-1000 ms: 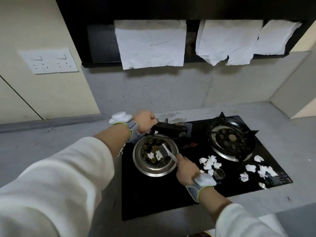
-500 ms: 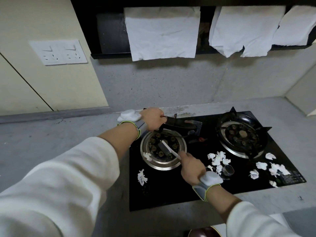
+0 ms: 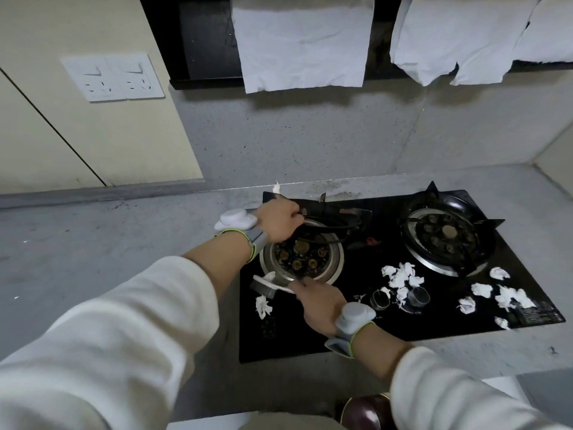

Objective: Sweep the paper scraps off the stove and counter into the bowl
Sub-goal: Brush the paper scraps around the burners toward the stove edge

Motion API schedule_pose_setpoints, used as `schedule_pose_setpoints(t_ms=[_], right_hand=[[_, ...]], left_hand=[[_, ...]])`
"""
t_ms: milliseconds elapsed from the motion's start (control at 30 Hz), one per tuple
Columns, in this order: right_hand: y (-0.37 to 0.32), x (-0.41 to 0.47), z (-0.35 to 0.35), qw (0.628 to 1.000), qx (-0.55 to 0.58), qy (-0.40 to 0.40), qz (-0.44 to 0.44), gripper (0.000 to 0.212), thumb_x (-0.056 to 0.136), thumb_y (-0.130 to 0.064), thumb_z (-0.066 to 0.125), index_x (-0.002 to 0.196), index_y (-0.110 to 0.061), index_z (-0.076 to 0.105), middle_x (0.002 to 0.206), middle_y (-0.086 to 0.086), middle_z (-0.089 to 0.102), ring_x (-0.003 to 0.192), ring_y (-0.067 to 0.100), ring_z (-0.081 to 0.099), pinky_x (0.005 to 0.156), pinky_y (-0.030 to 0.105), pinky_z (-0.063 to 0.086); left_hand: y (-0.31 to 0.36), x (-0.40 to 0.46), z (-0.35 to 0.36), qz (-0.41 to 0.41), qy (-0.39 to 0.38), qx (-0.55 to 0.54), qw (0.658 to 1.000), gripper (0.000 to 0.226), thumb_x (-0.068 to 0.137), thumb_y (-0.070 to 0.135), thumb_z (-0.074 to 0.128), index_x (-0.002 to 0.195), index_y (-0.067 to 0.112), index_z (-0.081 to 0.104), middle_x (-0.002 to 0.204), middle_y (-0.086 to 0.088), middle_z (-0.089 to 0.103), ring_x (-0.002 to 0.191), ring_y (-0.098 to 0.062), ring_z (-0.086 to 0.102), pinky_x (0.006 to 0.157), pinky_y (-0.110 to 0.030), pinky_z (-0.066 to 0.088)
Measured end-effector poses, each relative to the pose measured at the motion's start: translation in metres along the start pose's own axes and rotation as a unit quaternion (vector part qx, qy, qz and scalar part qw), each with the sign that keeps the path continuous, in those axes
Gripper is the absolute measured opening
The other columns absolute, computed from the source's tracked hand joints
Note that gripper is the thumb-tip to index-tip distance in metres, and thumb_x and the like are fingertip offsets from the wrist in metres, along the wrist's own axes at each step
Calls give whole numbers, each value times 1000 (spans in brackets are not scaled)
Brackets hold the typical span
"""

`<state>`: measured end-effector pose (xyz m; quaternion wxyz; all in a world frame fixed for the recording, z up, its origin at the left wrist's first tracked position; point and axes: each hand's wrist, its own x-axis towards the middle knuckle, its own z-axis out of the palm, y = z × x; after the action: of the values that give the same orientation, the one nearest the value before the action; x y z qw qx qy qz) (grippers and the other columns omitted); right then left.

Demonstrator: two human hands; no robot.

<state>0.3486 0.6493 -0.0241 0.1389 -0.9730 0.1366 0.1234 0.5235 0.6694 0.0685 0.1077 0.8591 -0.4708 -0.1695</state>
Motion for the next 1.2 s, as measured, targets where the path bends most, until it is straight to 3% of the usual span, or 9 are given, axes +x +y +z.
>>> schedule_pose_setpoints(t_ms=[133,333,433,533,633,833,967,1067,1200], right_hand=[[15,-20,11,997,20,74,-4,41,94,-15,41,134,-25,44,123,7,54,87,39,62,64,39,48],[-16,-21,11,991,-48,122,33,63,75,-25,71,132,-32,45,88,10,56,44,27,57,37,29,41],[-55,-16,21,998,-3,68,13,52,88,-33,57,136,-31,37,101,12,52,60,34,62,46,35,42],[-71,-11,39,998,-48,25,-19,58,80,-26,64,134,-25,44,100,14,51,50,33,55,40,33,34],[-67,-12,56,999,-34,29,-28,60,90,-15,46,145,-21,24,114,21,46,58,37,56,48,40,40],[-19,-44,87,989,-37,38,140,58,70,-20,42,123,-34,62,56,4,50,23,22,42,34,23,34],[32,-98,72,967,-7,46,252,64,88,-19,44,148,-34,27,87,8,56,47,28,59,41,27,31],[59,-113,61,951,10,93,296,64,85,-27,20,148,-35,18,82,2,43,38,19,35,40,18,16],[52,-112,42,971,74,61,219,66,96,-31,34,149,-36,-4,103,6,43,71,34,62,62,41,47]], left_hand=[[-14,-16,14,-7,4,-16,1000,30,98,29,47,89,5,61,97,-14,67,93,-34,63,79,-39,51],[-22,-24,18,-18,8,-28,999,29,98,27,47,98,4,65,101,-18,70,98,-36,64,84,-41,51],[-17,-23,15,-21,8,-32,999,29,98,26,47,97,2,64,102,-19,68,98,-36,63,83,-40,50],[-17,-25,17,-26,8,-34,999,28,98,26,48,97,3,64,103,-18,68,99,-36,63,84,-40,51],[-20,-27,24,-30,-2,-45,999,26,98,26,47,90,6,62,98,-17,68,98,-35,63,86,-40,51],[-27,-30,28,-17,-3,-54,998,25,98,28,46,80,12,54,83,-7,61,89,-31,63,76,-36,46],[-31,-25,25,-15,5,-88,996,30,98,27,45,87,4,60,87,-13,67,88,-32,65,83,-41,52],[-29,-21,22,-11,17,-79,997,30,99,25,45,87,3,60,89,-15,66,90,-32,62,79,-37,46],[-27,-15,18,-11,13,-61,998,30,99,26,43,85,5,58,87,-13,62,89,-33,61,73,-36,40]])
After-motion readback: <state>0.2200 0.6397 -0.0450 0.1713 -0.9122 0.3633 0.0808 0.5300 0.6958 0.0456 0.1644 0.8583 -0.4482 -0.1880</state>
